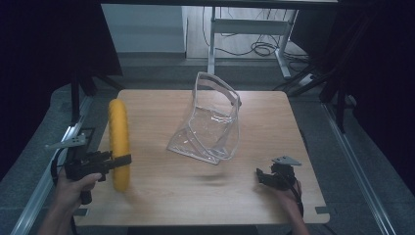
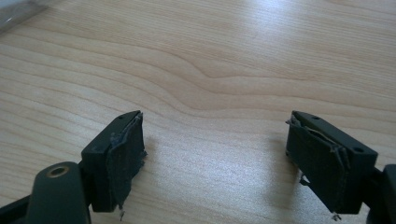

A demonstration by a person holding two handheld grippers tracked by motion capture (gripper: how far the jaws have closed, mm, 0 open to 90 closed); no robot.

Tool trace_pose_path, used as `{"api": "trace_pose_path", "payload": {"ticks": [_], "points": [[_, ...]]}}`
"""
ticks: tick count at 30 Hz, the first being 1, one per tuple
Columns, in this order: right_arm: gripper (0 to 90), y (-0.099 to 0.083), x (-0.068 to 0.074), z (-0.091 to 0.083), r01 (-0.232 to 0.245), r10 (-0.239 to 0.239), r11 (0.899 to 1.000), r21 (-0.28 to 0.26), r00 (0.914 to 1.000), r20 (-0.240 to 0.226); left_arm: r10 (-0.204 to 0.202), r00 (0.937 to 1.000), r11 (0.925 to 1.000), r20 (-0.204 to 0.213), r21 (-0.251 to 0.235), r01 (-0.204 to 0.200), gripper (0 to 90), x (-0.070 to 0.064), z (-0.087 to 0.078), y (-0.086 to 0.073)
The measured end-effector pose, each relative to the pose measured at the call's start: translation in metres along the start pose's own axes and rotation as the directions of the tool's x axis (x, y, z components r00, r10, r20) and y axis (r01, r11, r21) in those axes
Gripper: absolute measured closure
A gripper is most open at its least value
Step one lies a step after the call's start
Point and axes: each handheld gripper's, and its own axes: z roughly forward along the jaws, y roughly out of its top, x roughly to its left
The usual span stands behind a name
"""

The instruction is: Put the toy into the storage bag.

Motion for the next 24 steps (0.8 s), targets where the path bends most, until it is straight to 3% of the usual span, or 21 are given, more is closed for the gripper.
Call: {"api": "trace_pose_path", "payload": {"ticks": [6,14,16,17,19,20,21,22,24], "points": [[19.6,0.000,0.000,0.000,-0.002,0.002,1.000,-0.002,1.0000,0.000,0.020,0.9993,0.9962,0.031,-0.086,-0.017,50.1,-0.007,0.006,0.010],[19.7,0.000,0.000,0.000,-0.003,0.003,1.000,-0.003,1.0000,0.000,0.044,0.9980,0.9871,0.044,-0.156,-0.037,50.0,-0.019,0.018,0.021],[19.7,0.000,0.000,0.000,-0.001,0.001,1.000,-0.002,1.0000,0.000,0.045,0.9976,0.9826,0.053,-0.182,-0.034,50.0,-0.022,0.022,0.024],[19.7,0.000,0.000,0.000,-0.001,0.001,1.000,-0.002,1.0000,0.000,0.043,0.9978,0.9745,0.052,-0.222,-0.030,50.0,-0.025,0.026,0.027],[19.7,0.000,0.000,0.000,-0.001,0.001,1.000,0.000,1.0000,0.000,0.054,0.9983,0.9663,0.020,-0.253,-0.047,49.9,-0.030,0.031,0.030],[19.7,0.000,0.000,0.000,-0.001,0.001,1.000,0.000,1.0000,0.000,0.054,0.9983,0.9663,0.020,-0.253,-0.047,49.9,-0.030,0.031,0.030],[19.7,0.000,0.000,0.000,-0.002,0.002,1.000,0.000,1.0000,-0.001,0.064,0.9980,0.9629,0.000,-0.263,-0.061,49.9,-0.033,0.034,0.031],[19.7,0.000,0.000,0.000,-0.003,0.003,1.000,0.001,1.0000,0.000,0.097,0.9945,0.9559,-0.037,-0.275,-0.104,49.9,-0.040,0.040,0.033],[19.7,0.000,0.000,0.000,-0.005,0.005,1.000,0.002,1.0000,0.000,0.123,0.9907,0.9486,-0.058,-0.286,-0.135,49.9,-0.046,0.047,0.036]]}}
